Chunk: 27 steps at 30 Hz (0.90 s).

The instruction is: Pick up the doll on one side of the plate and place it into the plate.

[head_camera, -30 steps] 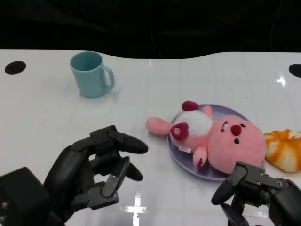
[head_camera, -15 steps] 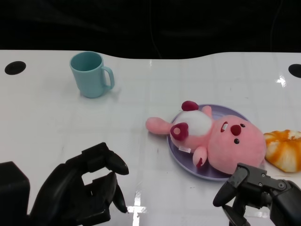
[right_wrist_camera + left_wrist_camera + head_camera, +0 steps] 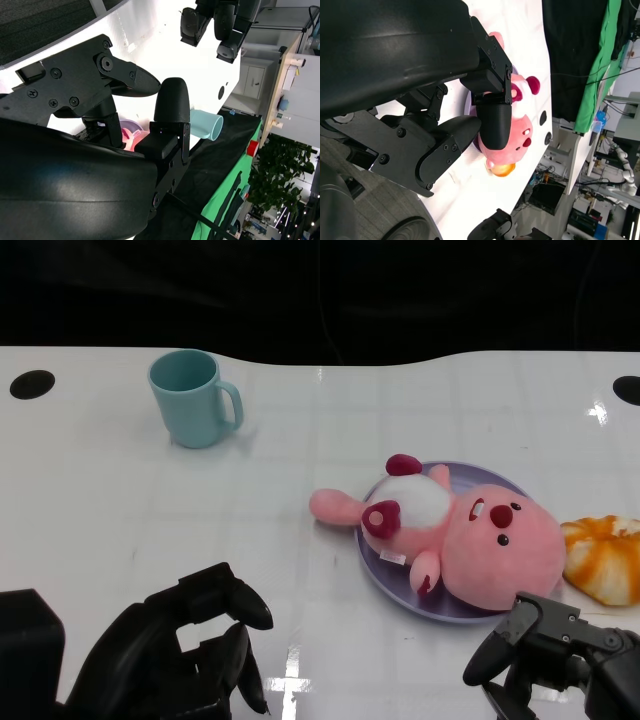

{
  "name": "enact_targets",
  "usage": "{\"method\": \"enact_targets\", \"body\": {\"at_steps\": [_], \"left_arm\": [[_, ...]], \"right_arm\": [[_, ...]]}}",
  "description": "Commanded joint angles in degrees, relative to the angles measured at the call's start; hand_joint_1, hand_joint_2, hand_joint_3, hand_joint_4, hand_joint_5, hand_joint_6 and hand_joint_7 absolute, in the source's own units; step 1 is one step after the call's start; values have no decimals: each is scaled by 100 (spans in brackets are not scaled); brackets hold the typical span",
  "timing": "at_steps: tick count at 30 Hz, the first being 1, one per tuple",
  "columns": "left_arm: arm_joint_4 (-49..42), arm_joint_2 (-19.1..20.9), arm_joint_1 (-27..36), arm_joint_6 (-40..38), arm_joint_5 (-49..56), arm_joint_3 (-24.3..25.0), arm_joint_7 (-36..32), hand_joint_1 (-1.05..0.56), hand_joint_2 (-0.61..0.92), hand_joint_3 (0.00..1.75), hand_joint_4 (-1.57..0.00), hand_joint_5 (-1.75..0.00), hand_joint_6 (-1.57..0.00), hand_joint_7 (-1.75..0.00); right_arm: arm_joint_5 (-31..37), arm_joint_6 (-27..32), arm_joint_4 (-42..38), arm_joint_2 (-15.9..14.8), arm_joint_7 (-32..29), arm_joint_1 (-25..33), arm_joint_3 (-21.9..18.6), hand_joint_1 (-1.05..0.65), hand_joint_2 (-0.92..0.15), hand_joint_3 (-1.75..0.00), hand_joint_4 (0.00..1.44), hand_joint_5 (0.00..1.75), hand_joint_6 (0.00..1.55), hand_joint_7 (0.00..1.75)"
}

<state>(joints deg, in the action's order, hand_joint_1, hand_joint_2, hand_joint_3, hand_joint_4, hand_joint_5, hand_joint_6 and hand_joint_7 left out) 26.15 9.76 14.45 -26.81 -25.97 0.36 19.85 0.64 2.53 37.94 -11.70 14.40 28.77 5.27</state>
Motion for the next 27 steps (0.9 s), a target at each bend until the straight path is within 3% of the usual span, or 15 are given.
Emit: {"method": "enact_targets", "body": {"at_steps": [1,8,27], "left_arm": [[76,122,32,-206,-18,33,-64,-29,54,120,-79,-175,-62,-166],[239,143,51,-695,20,-10,-222,-23,55,122,-79,-175,-64,-165],[266,124,44,-652,90,-24,-246,-25,54,124,-79,-175,-64,-165]], "right_arm": [[12,35,65,-47,-24,26,-20,-21,-68,-84,65,166,58,132],[-17,-19,7,-42,-13,22,-27,-21,-67,-86,66,167,58,133],[20,53,103,-31,-46,66,-12,-21,-67,-87,64,168,56,135]]}}
